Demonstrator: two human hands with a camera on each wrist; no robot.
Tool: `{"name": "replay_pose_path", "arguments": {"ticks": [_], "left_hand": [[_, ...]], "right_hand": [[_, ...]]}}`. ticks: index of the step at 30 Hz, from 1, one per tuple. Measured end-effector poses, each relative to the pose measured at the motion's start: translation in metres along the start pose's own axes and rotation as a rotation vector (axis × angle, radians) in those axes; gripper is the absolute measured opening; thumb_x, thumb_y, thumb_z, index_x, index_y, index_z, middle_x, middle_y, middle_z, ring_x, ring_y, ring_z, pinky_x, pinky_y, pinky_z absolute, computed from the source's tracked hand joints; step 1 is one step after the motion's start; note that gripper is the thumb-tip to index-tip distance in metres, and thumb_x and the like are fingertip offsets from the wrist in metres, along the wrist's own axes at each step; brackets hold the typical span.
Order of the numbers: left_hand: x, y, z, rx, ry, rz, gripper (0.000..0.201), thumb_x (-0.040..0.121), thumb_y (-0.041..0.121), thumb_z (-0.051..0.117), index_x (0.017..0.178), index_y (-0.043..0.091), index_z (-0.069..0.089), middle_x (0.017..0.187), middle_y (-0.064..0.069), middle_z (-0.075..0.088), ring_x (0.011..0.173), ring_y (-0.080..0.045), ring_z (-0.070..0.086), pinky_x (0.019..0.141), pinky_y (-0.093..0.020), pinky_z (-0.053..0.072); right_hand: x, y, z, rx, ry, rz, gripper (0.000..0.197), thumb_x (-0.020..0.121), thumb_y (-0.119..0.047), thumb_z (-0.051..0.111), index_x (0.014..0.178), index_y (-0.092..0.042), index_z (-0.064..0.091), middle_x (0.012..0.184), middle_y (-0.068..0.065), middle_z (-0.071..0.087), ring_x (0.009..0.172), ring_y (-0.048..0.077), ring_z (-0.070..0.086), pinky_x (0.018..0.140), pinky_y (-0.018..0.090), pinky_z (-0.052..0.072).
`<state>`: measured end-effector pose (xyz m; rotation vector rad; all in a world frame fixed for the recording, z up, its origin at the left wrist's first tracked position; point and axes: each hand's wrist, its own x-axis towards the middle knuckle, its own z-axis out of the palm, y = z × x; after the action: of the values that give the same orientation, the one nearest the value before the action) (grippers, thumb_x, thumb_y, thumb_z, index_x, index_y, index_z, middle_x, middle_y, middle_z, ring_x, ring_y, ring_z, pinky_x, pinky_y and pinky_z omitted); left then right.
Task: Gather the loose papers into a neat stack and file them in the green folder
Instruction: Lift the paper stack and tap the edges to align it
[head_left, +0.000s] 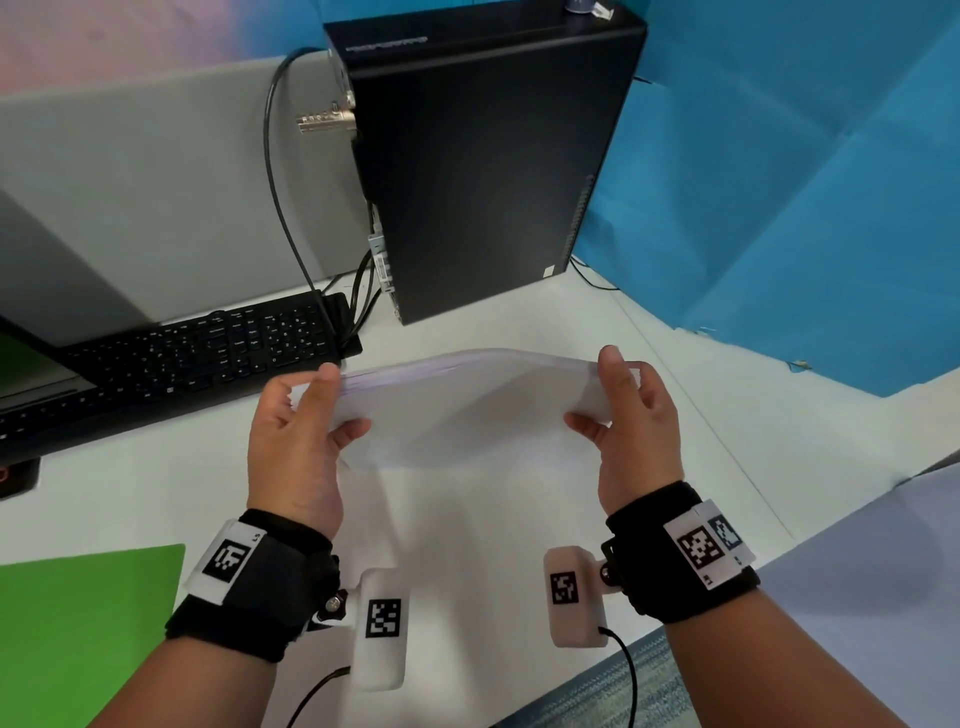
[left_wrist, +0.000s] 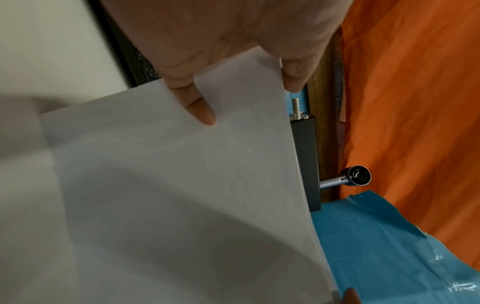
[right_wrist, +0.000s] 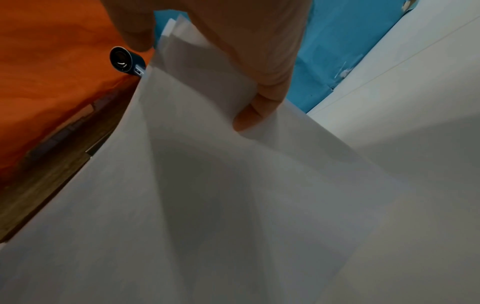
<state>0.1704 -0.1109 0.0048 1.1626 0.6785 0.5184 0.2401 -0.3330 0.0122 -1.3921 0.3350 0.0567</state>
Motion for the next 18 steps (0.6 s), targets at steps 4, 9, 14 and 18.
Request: {"name": "replay_pose_path", "arguments": {"ticks": [4, 9, 14, 18], "left_hand": [[-0.0004, 0.0004, -0.0018, -0.015, 0.026, 0.001, 0.018, 0.093, 0.016, 0.062, 0.077, 0.023, 0.062, 0.075, 0.008, 0.060, 0.077, -0.012, 0.057, 0.077, -0.042, 0.054], [-0.0020, 0.0022, -0.0039, -0.005, 0.021, -0.001, 0.016, 0.092, 0.016, 0.063, 0.077, 0.023, 0.064, 0.083, 0.003, 0.057, 0.083, -0.017, 0.054, 0.081, -0.044, 0.054], [-0.0042, 0.0025, -0.0052, 0.053, 0.023, 0.023, 0.011, 0.092, 0.019, 0.063, 0.082, 0.022, 0.062, 0.074, 0.014, 0.065, 0.066, -0.002, 0.062, 0.079, -0.041, 0.054], [-0.0063, 0.0026, -0.0055, 0.061, 0.008, 0.045, 0.010, 0.094, 0.018, 0.062, 0.084, 0.021, 0.062, 0.070, 0.017, 0.065, 0.062, 0.001, 0.061, 0.081, -0.042, 0.054]], "right_hand": [[-0.0012, -0.0017, 0.0005, -0.015, 0.032, 0.014, 0.026, 0.096, -0.036, 0.060, 0.086, -0.012, 0.058, 0.083, -0.001, 0.056, 0.080, 0.015, 0.058, 0.085, 0.050, 0.059], [0.0001, 0.0013, -0.0023, -0.008, 0.041, -0.006, 0.027, 0.094, -0.035, 0.062, 0.080, -0.013, 0.057, 0.080, -0.002, 0.057, 0.078, 0.016, 0.058, 0.079, 0.045, 0.058], [-0.0001, 0.0017, -0.0039, -0.092, 0.043, -0.029, 0.021, 0.095, -0.031, 0.063, 0.078, -0.020, 0.060, 0.079, -0.005, 0.060, 0.065, 0.006, 0.059, 0.083, 0.053, 0.058], [0.0014, 0.0030, -0.0062, -0.116, 0.030, -0.050, 0.017, 0.095, -0.030, 0.063, 0.080, -0.023, 0.060, 0.081, -0.003, 0.060, 0.065, 0.004, 0.062, 0.084, 0.054, 0.057]]}}
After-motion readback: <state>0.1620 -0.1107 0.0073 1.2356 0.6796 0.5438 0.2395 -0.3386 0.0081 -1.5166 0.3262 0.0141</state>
